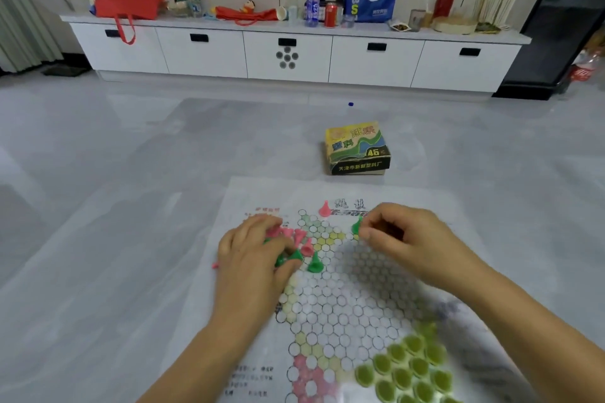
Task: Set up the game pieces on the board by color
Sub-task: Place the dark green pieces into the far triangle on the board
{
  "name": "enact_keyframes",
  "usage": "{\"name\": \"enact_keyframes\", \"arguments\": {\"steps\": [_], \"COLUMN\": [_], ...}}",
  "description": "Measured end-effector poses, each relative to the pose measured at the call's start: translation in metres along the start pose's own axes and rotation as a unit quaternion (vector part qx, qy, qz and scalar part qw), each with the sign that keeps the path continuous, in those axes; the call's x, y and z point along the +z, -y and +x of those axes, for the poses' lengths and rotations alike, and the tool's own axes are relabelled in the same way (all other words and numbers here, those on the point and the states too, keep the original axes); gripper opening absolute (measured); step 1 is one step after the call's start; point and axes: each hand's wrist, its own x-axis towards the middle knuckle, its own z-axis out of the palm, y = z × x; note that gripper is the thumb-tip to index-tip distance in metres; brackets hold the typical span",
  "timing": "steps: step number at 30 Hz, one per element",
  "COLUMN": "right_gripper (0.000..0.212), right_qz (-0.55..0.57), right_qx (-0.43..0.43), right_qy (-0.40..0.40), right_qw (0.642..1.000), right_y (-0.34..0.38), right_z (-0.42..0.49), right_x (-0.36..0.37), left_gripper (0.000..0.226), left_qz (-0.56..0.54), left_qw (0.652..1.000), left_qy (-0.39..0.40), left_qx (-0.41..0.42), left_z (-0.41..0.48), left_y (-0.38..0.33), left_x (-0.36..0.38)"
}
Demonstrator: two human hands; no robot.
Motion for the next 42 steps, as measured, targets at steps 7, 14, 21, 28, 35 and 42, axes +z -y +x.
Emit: {"name": "enact_keyframes", "arguments": {"steps": [7,14,21,28,35,42], "right_gripper": [0.036,0.017,0.012,0.006,0.016,0.013], "right_qz": [-0.224,-0.205,0.039,-0.165,-0.265,-0.267], "right_qx": [0.012,0.001,0.059,0.013,-0.019,-0.016], "right_qy": [0.104,0.156,-0.124,-0.046,0.021,0.034], "right_qw": [0.969,0.966,0.99,0.985,0.964,0.963], "right_y": [0.028,0.033,-0.01,-0.029,-0.028,-0.028], "right_z": [0.031,0.025,0.008,0.015,0.017,0.016], "right_x": [0.04,0.037,-0.048,-0.039,-0.02,-0.019], "left_gripper": [0.019,0.015,0.023,0.016,0.014,0.016], "left_qz": [-0.05,-0.078,-0.044,-0.048,-0.055,-0.055], "left_qw": [0.998,0.995,0.994,0.991,0.992,0.991], "left_qy": [-0.025,-0.055,-0.065,-0.067,-0.041,-0.037], "left_qx": [0.014,0.035,0.08,0.104,0.106,0.116], "left_z": [0.0,-0.002,-0.003,-0.003,-0.005,-0.005], "left_y": [0.0,-0.001,0.001,-0.004,-0.002,-0.001], "left_x": [0.001,0.0,0.003,0.001,0.001,0.001]}}
